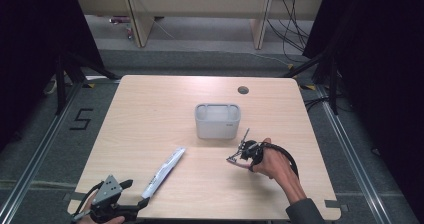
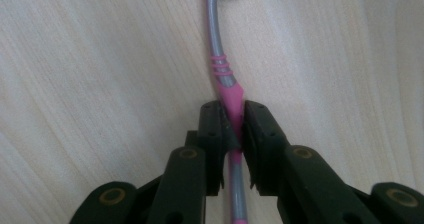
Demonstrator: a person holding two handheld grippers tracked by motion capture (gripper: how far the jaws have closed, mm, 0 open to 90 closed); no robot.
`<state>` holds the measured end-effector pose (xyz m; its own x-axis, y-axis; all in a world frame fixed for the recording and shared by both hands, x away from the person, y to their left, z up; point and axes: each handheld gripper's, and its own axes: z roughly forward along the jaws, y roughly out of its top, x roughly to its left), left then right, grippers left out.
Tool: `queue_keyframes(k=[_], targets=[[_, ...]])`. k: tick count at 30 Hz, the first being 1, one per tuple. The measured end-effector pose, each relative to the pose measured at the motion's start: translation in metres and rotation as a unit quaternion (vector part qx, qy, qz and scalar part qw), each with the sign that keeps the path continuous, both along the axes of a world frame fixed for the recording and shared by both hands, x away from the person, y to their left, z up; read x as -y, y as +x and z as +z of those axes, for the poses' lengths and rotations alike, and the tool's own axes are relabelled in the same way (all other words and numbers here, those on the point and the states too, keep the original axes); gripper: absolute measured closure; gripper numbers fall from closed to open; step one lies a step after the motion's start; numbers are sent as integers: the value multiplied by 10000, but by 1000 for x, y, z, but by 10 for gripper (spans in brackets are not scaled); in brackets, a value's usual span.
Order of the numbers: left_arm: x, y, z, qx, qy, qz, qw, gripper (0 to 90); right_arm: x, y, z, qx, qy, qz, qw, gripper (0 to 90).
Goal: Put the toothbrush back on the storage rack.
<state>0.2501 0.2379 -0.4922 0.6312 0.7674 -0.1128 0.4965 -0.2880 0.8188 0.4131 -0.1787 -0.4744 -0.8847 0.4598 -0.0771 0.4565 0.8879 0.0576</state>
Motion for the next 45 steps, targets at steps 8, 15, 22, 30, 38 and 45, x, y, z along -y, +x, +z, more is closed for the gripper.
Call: queue_keyframes(k=[8, 15, 22, 30, 38, 45], targets=[[0, -1, 0, -27, 37, -7, 10000, 159, -4, 6, 0, -362, -45, -93, 9993, 813], [1, -1, 0, -17, 13, -11, 10000, 159, -6, 9, 0, -447, -172, -46, 9988, 814], [0, -1, 0, 18, -23, -16, 10000, 159, -5, 10, 0, -473, -139, -129, 9987, 817], [0, 0, 0, -22, -9, -2, 10000, 159, 3, 7, 21, -225, 260, -86, 9994, 818], [0, 0, 1, 5, -12, 17, 10000, 159, 13, -2, 50, 125, 1174, -165, 9929, 818], [0, -1, 0, -28, 16, 1, 10000, 159, 28, -5, 74, 1019, 1859, -421, 9764, 818]])
